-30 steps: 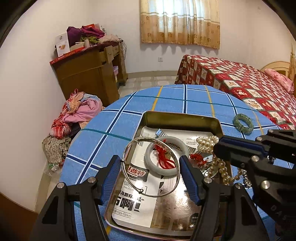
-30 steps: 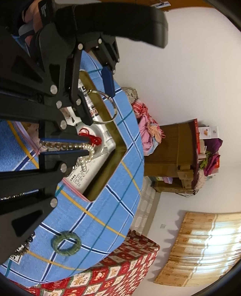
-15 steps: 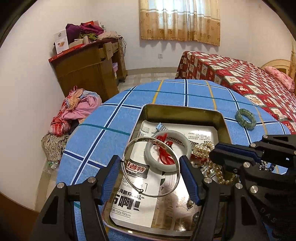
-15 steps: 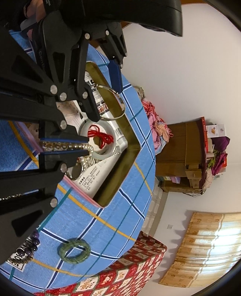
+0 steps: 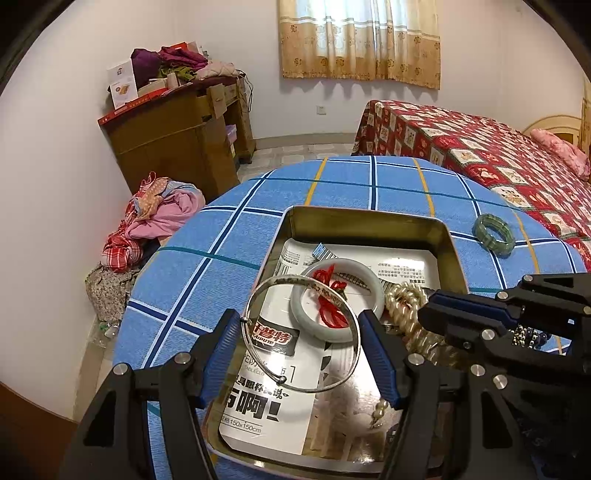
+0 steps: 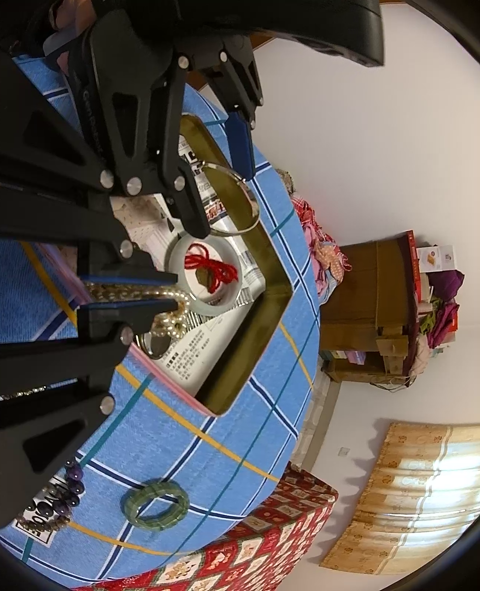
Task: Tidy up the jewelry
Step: 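Lower the pearls and silver bangle into the tin and open both grippers, then grasp the dark purple bead bracelet with the right gripper while the left gripper grasps the gold bead chain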
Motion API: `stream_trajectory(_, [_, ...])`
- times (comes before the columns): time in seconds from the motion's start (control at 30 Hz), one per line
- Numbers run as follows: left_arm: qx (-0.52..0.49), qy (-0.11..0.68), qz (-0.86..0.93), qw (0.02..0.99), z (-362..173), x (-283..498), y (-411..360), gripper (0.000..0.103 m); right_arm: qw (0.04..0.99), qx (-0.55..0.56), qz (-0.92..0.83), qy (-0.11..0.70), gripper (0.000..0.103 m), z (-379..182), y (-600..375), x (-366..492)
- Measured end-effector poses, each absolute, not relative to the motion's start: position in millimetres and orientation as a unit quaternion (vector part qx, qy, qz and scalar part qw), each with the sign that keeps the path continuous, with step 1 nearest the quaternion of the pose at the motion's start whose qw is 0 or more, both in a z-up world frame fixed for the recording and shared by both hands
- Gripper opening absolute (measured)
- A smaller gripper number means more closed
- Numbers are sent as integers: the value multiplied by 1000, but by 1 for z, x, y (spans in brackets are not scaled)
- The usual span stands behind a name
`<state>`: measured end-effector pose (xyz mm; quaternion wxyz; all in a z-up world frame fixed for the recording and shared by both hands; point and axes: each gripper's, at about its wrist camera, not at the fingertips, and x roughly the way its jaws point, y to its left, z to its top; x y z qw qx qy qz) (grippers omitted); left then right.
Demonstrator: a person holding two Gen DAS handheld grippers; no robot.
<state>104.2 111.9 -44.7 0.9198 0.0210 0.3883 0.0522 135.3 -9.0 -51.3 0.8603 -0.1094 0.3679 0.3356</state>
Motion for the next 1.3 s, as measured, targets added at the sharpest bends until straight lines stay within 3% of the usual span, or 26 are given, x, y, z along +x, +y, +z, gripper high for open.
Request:
stream_trajectory(0.2, [12, 385, 55, 921, -43, 103, 114, 69, 861, -107, 333, 371, 13, -53, -9, 137])
stream_trajectory(0.37, [12, 379, 75, 922, -38, 99, 117, 69, 864, -97, 330, 367, 30, -52, -13, 135])
stream_trajectory(0.47, [7, 371, 82, 925, -34, 94, 119, 70, 871, -90, 325, 357, 48, -45, -18, 131])
stream_trajectory(0.53, [2, 371, 88, 924, -32, 93, 120, 73, 877, -83, 321, 347, 71, -40, -23, 128])
stream_trajectory(0.57, [-1, 370, 88, 925, -31, 91, 120, 75, 880, -80, 319, 343, 73, -38, -26, 127])
stream_trajectory(0.97, [2, 361, 67, 930, -27, 79, 87, 77, 902, -40, 262, 340, 75, -26, -97, 119])
stream_trajectory(1.3, [0, 361, 48, 931, -29, 76, 45, 77, 913, -8, 154, 377, 75, -48, -170, 123])
